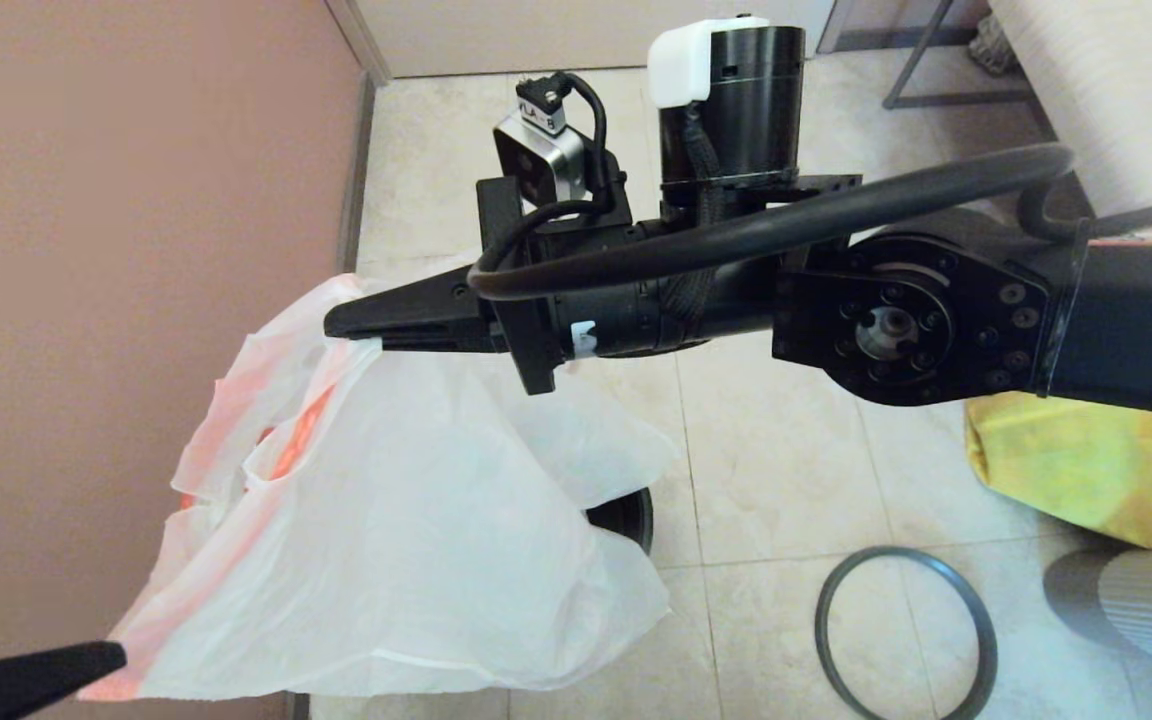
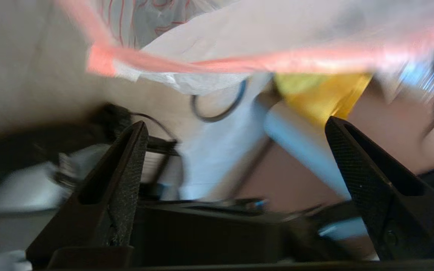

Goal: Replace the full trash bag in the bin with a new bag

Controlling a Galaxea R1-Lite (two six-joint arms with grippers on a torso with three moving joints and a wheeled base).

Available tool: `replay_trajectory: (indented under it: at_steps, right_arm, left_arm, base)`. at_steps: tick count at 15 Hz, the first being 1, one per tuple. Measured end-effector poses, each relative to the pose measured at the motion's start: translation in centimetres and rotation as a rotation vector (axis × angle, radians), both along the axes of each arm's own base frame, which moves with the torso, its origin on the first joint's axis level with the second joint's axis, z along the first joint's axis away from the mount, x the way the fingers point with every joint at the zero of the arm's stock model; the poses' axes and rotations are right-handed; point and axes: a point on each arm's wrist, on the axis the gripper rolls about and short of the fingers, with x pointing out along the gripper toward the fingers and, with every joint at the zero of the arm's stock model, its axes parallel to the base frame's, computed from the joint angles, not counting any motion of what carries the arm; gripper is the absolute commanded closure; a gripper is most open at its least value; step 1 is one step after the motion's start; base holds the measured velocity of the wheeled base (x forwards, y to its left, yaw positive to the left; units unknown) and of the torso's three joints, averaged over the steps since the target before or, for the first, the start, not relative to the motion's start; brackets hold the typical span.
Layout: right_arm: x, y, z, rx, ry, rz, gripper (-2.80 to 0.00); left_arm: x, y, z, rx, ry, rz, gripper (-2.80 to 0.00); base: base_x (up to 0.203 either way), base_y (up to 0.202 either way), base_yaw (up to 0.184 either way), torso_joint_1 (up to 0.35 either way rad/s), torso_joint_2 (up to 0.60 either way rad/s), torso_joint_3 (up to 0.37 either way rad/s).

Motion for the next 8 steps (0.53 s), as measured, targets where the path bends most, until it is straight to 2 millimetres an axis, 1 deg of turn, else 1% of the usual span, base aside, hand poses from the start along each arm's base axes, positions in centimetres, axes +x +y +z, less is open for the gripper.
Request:
replay_trajectory:
  at_steps: [2, 3, 5, 7, 8]
  right_arm:
    - [0.0, 0.0, 0.0, -0.001, 0.002, 0.000, 0.00]
    - [0.0, 0.0, 0.0, -0.002, 0.003, 0.000, 0.00]
    - [0.2, 0.0, -0.1, -0.005, 0.005, -0.004, 0.00]
    - [0.5, -0.2, -0.3, -0.008, 0.010, -0.013, 0.00]
    - [0.8, -0.4, -0.3, -0.010, 0.014, -0.019, 0.00]
  left_arm:
    - [-0.7, -0.1, 0.2, 0.174, -0.133, -0.124, -2.80]
    - [-0.8, -0.2, 0.7, 0.275, -0.213, -0.183, -2.80]
    - [-0.8, -0.1, 1.6, 0.487, -0.346, -0.265, -2.80]
    - [-0.5, 0.0, 1.7, 0.699, -0.426, -0.318, -2.80]
    - [-0.3, 0.2, 1.7, 0.819, -0.439, -0.327, -2.80]
  base:
    - [0.000, 0.000, 0.000, 0.000, 0.00, 0.000]
    - [0.000, 0.000, 0.000, 0.000, 0.00, 0.000]
    - [0.000, 0.000, 0.000, 0.000, 0.00, 0.000]
    - [0.000, 0.000, 0.000, 0.000, 0.00, 0.000]
    - [0.000, 0.000, 0.000, 0.000, 0.00, 0.000]
